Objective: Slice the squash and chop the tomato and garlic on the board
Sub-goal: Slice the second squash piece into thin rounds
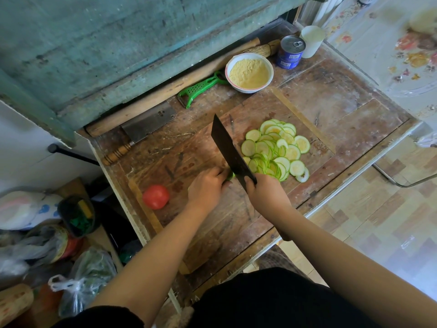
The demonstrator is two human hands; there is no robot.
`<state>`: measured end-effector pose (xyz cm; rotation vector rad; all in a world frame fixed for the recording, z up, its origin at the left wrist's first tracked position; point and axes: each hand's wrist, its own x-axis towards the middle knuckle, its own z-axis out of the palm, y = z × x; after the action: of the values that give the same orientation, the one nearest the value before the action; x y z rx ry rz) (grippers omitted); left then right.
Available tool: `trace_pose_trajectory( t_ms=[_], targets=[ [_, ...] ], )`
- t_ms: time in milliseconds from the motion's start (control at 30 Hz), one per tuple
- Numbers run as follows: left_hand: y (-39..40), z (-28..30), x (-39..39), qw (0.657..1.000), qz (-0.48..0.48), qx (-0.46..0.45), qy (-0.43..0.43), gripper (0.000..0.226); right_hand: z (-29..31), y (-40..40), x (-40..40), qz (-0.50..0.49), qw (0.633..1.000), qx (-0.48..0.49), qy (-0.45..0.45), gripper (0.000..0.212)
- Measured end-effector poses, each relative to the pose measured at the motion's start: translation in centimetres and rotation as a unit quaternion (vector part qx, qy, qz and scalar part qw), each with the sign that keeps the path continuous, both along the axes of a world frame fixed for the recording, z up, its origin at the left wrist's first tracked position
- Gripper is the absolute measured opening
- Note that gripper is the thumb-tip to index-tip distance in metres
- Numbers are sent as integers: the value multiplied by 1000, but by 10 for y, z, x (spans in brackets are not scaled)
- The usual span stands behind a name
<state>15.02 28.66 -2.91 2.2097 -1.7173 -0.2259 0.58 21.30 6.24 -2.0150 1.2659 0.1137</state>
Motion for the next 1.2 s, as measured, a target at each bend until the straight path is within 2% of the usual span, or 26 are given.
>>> trace_pose_trajectory(
  t_ms=[200,367,767,1200],
  targets=[
    [1,8,-2,1000,7,10,-1,39,-1,1,5,18,999,-25,32,29],
    [-1,5,-2,1000,-1,-3,1,39,-9,-3,15,8,999,11,49,32],
    [0,4,-2,998,-18,-44,-33,33,-2,3,-1,-2,1000,-14,-9,29],
    [1,4,-3,1000,0,-17,-7,36,-4,2,6,2,1000,-9,29,28]
  ],
)
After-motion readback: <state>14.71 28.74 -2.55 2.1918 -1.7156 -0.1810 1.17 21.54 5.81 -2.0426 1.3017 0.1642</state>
